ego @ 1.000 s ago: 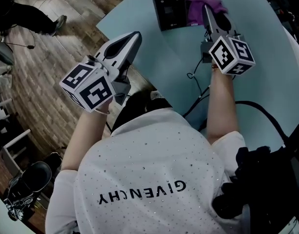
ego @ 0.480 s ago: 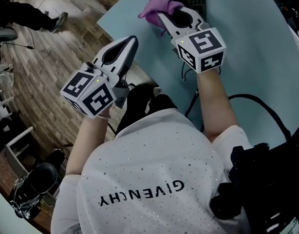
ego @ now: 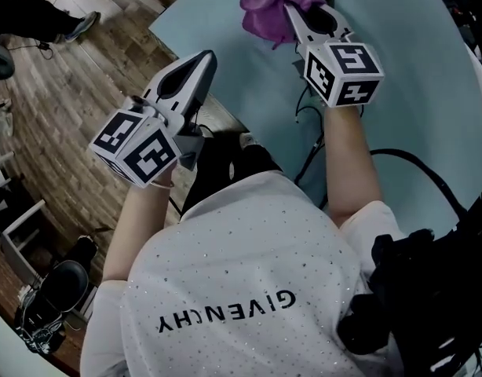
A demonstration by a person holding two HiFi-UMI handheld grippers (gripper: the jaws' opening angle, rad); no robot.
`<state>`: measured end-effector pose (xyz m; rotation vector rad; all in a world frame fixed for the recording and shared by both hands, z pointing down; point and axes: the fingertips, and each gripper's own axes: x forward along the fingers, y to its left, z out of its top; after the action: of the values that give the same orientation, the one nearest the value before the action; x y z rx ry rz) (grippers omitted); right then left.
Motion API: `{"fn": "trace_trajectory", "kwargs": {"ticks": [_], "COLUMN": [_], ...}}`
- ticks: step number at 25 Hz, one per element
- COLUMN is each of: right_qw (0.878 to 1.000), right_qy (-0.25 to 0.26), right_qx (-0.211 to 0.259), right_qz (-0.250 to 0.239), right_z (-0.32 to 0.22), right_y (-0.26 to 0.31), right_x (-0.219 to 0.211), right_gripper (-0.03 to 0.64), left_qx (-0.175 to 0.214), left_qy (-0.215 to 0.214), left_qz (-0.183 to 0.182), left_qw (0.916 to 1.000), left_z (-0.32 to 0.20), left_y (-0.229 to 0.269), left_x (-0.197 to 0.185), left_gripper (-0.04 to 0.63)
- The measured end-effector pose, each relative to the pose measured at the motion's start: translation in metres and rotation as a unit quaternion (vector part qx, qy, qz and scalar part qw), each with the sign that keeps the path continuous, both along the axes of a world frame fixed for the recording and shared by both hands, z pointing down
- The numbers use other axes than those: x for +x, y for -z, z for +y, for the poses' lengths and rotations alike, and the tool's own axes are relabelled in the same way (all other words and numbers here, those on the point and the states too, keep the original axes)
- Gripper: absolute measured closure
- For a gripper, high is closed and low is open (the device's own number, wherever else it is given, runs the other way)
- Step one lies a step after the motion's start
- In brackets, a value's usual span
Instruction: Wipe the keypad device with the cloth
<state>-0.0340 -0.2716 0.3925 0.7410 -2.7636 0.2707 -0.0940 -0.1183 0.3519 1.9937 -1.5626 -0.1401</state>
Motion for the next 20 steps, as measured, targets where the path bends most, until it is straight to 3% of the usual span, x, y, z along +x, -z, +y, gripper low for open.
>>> {"fn": "trace_trajectory", "kwargs": {"ticks": [9,14,20], "right_qw": [0.997,0.991,0.986], "right_qy": [-0.067,-0.104,-0.149], "right_qx": [-0.012,-0.049,-0.052], "right_qz": [-0.018,-0.062,-0.053], "right_z": [-0.032,-0.054,-0.069], "right_y": [-0.009,-0.017,-0.029], "right_x": [0.031,0.051,0.075], "right_gripper": [0.546,0.546,0.546], "left_qx": [-0.009,-0.016,-0.019], "left_qy": [-0.004,-0.005,-0.009], "left_qz": [0.01,0.01,0.01], "left_qw": [0.9999,0.9998,0.9997], "left_z": [-0.006,-0.015,-0.017], "left_y": [-0.015,-0.023,-0.028], "left_x": [-0.003,0.0,0.005], "left_gripper": [0.594,0.594,0.594]}}
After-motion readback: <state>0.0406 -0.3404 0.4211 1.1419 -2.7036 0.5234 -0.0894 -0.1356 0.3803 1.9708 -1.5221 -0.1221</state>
